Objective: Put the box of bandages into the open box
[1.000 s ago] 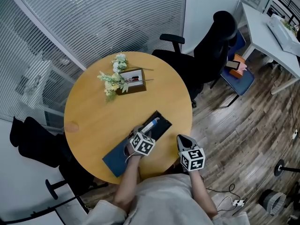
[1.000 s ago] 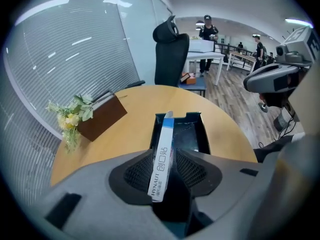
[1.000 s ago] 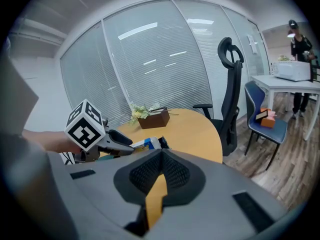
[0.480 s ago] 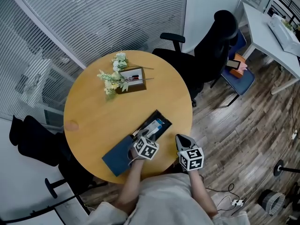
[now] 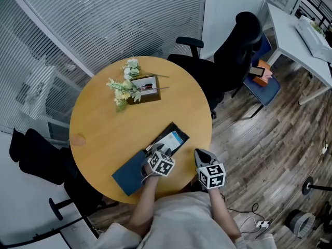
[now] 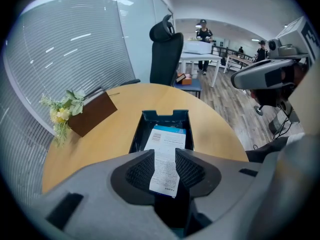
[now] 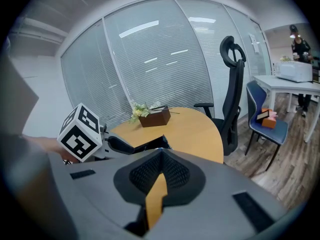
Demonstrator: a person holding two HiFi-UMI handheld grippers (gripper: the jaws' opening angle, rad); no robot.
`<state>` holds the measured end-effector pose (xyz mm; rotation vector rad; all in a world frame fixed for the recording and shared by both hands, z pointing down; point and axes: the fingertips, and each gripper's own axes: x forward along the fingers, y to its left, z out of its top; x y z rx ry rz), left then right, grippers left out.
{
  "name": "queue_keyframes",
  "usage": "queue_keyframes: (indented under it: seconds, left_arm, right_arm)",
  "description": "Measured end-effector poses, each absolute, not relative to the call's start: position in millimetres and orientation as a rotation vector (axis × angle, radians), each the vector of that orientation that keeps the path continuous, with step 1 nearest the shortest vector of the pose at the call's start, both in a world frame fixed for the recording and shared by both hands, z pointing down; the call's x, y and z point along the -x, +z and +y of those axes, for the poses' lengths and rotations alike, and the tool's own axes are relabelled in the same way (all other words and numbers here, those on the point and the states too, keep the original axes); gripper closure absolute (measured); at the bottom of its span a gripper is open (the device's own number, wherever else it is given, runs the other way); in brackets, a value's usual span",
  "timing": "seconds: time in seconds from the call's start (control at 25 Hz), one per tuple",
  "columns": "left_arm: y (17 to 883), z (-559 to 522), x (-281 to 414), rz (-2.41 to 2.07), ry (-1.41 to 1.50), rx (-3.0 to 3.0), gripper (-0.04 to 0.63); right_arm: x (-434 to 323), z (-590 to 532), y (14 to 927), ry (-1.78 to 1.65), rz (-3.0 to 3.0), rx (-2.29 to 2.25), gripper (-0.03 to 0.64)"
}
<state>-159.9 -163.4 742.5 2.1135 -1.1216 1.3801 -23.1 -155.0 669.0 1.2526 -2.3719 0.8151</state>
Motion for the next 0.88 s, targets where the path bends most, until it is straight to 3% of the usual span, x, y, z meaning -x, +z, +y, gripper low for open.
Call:
queue_keyframes:
  seconds: [0.88]
  left_arm:
    - [685.5,-145.4,200.6,-1.281,0.883,-2.092,0.463]
  right_arm:
    - [57.5,-153.1,672.9,0.772,-2.391,-1.097,0.620]
